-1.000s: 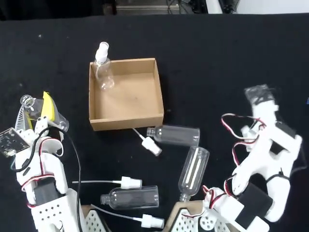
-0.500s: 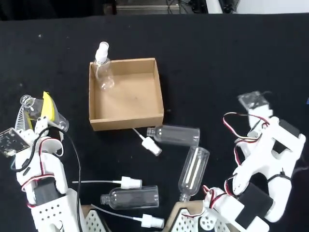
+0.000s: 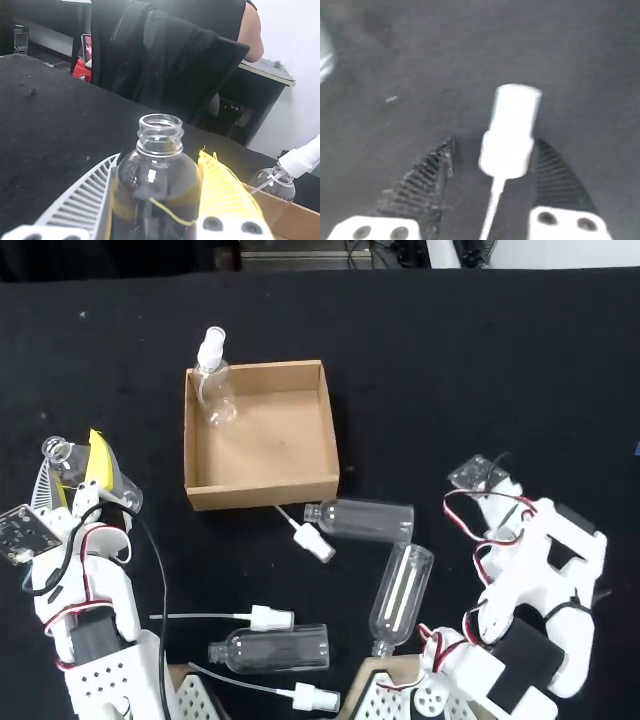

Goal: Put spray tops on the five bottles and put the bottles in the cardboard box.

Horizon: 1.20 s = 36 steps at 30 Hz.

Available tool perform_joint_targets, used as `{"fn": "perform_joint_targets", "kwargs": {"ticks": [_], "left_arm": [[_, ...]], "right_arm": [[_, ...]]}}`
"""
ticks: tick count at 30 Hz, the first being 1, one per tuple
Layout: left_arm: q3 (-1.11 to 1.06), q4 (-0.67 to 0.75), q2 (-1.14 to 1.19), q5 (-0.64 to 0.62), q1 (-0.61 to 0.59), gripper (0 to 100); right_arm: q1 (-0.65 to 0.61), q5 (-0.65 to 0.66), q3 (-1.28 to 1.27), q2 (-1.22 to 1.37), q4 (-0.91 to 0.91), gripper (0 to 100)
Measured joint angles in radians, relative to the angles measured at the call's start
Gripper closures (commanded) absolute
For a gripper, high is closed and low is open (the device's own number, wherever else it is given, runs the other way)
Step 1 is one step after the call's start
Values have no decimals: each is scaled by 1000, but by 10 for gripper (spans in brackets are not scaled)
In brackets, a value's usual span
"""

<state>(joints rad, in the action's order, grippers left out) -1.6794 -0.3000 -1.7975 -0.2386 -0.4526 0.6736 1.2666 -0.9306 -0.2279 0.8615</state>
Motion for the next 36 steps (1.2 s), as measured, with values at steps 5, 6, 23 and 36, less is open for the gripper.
{"fn": "perform_joint_targets", "kwargs": {"ticks": [5, 6, 23, 36], "left_arm": [[0, 0, 0, 0, 0, 970], [0, 0, 0, 0, 0, 970], [0, 92, 0, 0, 8, 970], [0, 98, 0, 8, 249, 970]], "right_arm": [[2, -9, 0, 0, -28, 989], [3, -12, 0, -3, -28, 988], [-190, -729, 635, -496, 606, 988], [-779, -1189, 850, -598, 506, 987]]}}
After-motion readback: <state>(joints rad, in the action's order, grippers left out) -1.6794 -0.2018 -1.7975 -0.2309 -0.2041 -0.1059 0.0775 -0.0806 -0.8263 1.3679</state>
